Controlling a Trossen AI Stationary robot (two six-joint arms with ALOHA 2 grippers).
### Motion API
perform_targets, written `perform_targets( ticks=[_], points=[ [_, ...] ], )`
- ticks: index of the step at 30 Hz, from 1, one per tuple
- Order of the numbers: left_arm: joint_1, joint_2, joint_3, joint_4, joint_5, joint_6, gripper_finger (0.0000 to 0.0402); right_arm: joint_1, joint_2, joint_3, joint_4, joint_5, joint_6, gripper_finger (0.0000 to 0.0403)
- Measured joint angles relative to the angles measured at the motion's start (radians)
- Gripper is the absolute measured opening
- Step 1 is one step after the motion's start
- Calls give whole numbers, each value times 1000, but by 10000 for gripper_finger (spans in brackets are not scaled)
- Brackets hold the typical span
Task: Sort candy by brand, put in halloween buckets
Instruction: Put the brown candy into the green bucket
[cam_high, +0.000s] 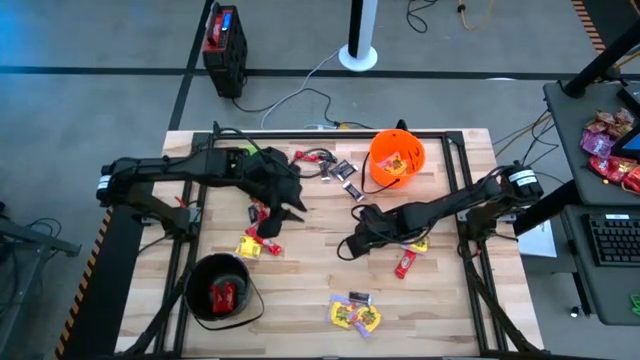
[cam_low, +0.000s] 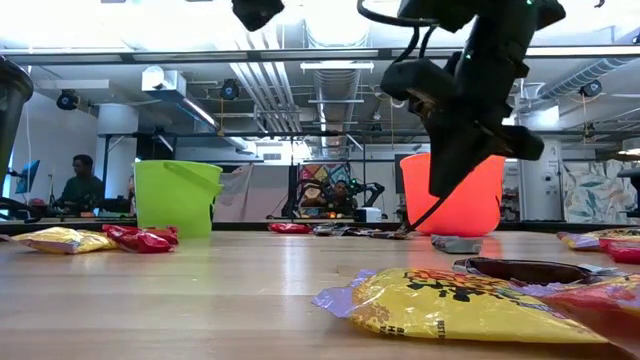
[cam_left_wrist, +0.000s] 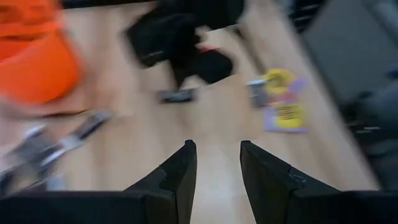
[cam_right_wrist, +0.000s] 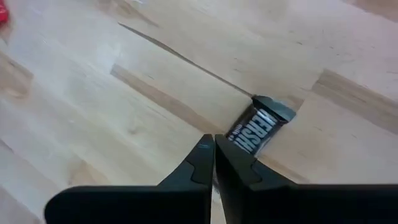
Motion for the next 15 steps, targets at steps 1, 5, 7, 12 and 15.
perform_targets(
  ticks=[1, 5, 7, 12, 15],
  points=[
    [-1, 12, 0, 12, 31, -4, 107, -2, -1, 4, -2, -3, 0, 8],
    [0, 77, -2, 47, 54, -15, 107, -15, -25, -6, -38, -53, 43, 8],
    [0, 122, -3, 55, 57, -20, 107, -29, -37, -19, -72, -57, 9, 9],
    [-1, 185, -3, 70, 105, -31, 107, -96, -41, -26, -85, -111, -471, 10],
    [0, 196, -4, 71, 98, -62, 107, -180, -41, -28, -85, -266, -721, 19]
  ],
)
